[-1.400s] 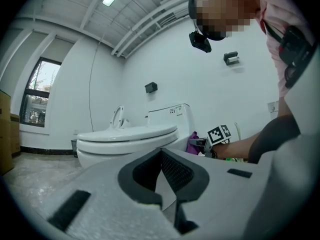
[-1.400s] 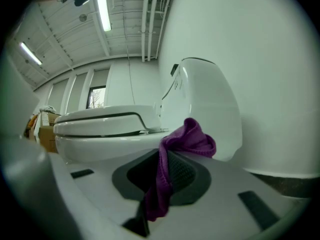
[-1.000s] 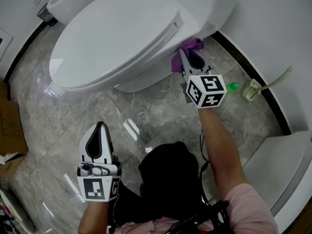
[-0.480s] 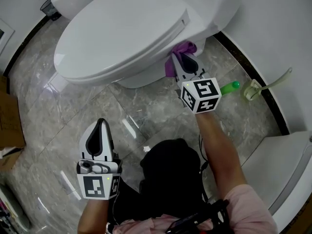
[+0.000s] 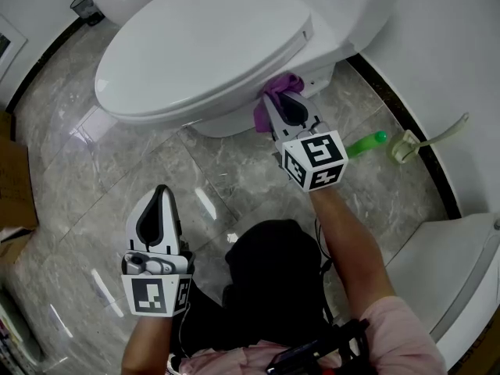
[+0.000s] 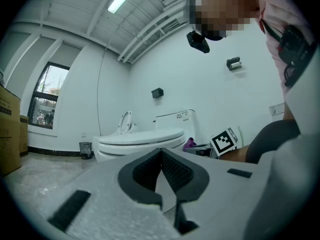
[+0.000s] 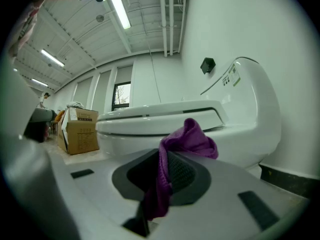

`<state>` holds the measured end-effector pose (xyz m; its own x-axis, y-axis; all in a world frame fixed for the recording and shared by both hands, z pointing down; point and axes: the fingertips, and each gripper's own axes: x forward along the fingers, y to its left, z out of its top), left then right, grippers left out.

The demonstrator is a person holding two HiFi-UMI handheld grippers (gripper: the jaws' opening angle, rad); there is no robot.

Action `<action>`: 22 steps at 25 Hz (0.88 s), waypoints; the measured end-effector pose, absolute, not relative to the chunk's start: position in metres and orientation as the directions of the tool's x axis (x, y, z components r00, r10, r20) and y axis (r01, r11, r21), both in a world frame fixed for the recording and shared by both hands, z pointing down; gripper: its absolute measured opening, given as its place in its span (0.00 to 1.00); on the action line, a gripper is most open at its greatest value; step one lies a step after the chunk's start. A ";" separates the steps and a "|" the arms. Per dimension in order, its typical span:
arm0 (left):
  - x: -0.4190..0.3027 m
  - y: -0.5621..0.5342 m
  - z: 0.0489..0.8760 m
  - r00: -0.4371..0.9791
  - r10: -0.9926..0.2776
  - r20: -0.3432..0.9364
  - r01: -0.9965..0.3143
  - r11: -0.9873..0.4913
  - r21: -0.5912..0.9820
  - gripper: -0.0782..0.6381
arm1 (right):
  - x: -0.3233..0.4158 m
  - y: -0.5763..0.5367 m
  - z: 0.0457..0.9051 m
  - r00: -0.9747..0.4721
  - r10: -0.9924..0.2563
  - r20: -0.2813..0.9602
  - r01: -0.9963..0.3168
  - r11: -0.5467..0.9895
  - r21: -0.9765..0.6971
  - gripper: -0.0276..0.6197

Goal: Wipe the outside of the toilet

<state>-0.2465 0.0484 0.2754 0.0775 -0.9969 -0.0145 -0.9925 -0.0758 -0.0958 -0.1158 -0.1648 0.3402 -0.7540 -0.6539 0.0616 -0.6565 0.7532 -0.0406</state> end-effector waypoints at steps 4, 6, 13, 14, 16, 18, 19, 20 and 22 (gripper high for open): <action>-0.251 0.053 0.275 0.072 -0.997 -0.019 -0.993 -0.069 -0.094 0.12 | -0.130 -0.152 0.341 -0.780 -0.623 0.066 -0.625 0.780 -0.032 0.13; -0.252 0.055 0.275 0.072 -0.997 -0.025 -0.993 -0.070 -0.092 0.12 | -0.136 -0.146 0.341 -0.792 -0.607 0.068 -0.610 0.792 -0.029 0.13; -0.264 0.067 0.278 0.049 -0.999 -0.018 -0.994 -0.047 -0.094 0.12 | -0.161 -0.123 0.340 -0.832 -0.550 0.070 -0.552 0.834 -0.016 0.13; -0.265 0.069 0.278 0.046 -0.999 -0.018 -0.995 -0.044 -0.093 0.12 | -0.164 -0.120 0.340 -0.836 -0.543 0.071 -0.546 0.838 -0.014 0.13; -0.267 0.072 0.279 0.042 -0.999 -0.018 -0.995 -0.040 -0.091 0.12 | -0.171 -0.113 0.341 -0.846 -0.529 0.072 -0.531 0.848 -0.011 0.13; -0.269 0.075 0.279 0.038 -0.999 -0.019 -0.995 -0.036 -0.090 0.12 | -0.179 -0.106 0.341 -0.858 -0.509 0.073 -0.511 0.860 -0.001 0.13; -0.271 0.077 0.280 0.036 -0.999 -0.019 -0.995 -0.035 -0.090 0.12 | -0.184 -0.102 0.341 -0.863 -0.500 0.073 -0.501 0.865 0.003 0.13; -0.272 0.079 0.279 0.035 -0.999 -0.020 -0.995 -0.033 -0.090 0.12 | -0.188 -0.099 0.341 -0.867 -0.492 0.072 -0.493 0.870 0.004 0.13; -0.275 0.083 0.278 0.032 -0.999 -0.024 -0.996 -0.030 -0.088 0.12 | -0.197 -0.091 0.341 -0.876 -0.478 0.071 -0.478 0.878 0.005 0.13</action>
